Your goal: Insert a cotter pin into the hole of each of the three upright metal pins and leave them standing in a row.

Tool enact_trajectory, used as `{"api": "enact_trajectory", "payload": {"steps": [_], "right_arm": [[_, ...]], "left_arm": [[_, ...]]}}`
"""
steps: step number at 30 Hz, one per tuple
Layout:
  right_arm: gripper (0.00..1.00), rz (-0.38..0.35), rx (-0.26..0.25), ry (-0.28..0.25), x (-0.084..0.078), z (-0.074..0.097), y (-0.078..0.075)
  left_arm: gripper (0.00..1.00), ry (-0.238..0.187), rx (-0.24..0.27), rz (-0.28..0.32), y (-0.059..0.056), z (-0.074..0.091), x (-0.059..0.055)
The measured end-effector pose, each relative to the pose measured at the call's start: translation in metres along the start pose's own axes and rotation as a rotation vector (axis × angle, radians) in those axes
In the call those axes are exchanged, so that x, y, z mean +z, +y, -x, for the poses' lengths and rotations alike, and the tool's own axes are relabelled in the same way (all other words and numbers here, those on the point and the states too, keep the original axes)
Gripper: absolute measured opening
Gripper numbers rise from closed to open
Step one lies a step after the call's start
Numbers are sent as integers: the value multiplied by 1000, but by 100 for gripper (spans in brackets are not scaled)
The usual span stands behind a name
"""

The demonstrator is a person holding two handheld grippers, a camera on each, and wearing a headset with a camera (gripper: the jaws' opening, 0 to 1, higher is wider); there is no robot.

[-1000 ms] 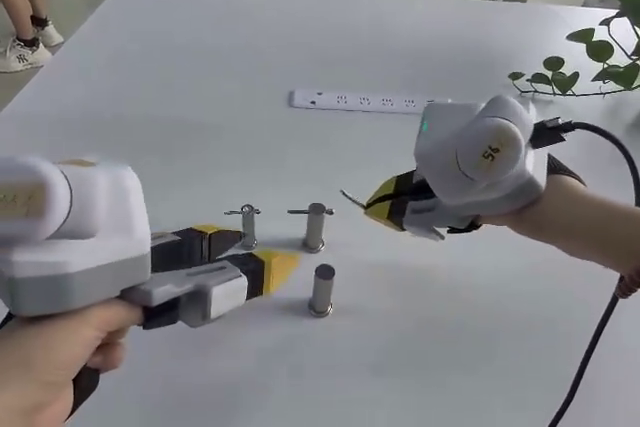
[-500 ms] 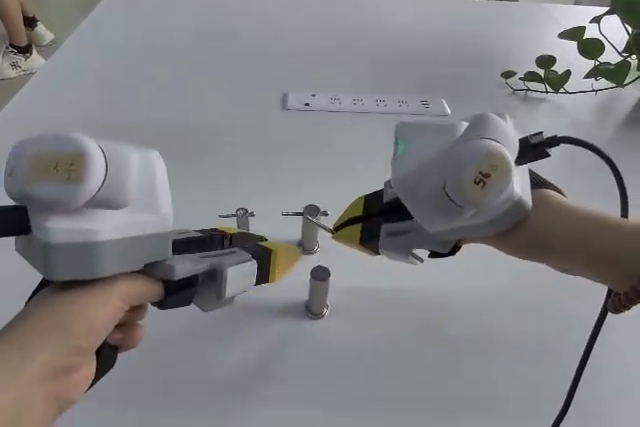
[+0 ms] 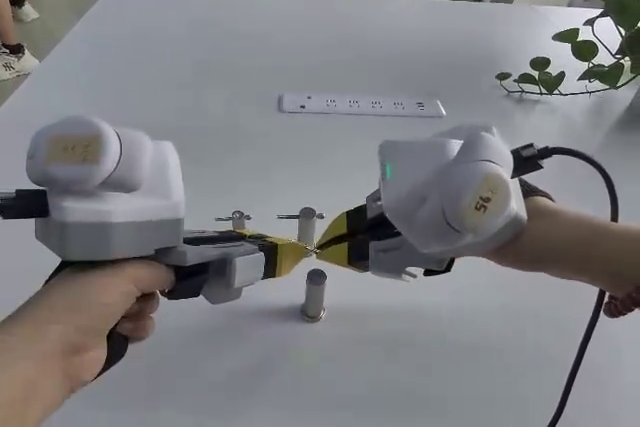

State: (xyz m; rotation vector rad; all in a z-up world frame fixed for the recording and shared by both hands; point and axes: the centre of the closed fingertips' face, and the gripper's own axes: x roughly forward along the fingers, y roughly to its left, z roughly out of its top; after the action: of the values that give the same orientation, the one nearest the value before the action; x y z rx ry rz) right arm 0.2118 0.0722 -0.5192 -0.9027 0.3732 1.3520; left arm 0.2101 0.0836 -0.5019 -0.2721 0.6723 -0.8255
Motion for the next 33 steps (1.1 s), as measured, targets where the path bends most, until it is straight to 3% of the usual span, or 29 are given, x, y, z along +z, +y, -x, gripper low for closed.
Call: {"api": "enact_trajectory", "payload": {"steps": [18,23,26,33], "right_arm": [[0,52,21,-33,10,0,4],[0,42,27,-37,10,-1,6],[0,-5,36,-40,10,-1,6],[0,-79,46,-70,10,0,5]], "left_arm": [[2,27,-46,84,-4,0,-4],[1,32,-51,35,-6,2,-5],[1,28,-49,-27,-7,2,-5],[0,18,-59,-86,-9,1,-2]]}}
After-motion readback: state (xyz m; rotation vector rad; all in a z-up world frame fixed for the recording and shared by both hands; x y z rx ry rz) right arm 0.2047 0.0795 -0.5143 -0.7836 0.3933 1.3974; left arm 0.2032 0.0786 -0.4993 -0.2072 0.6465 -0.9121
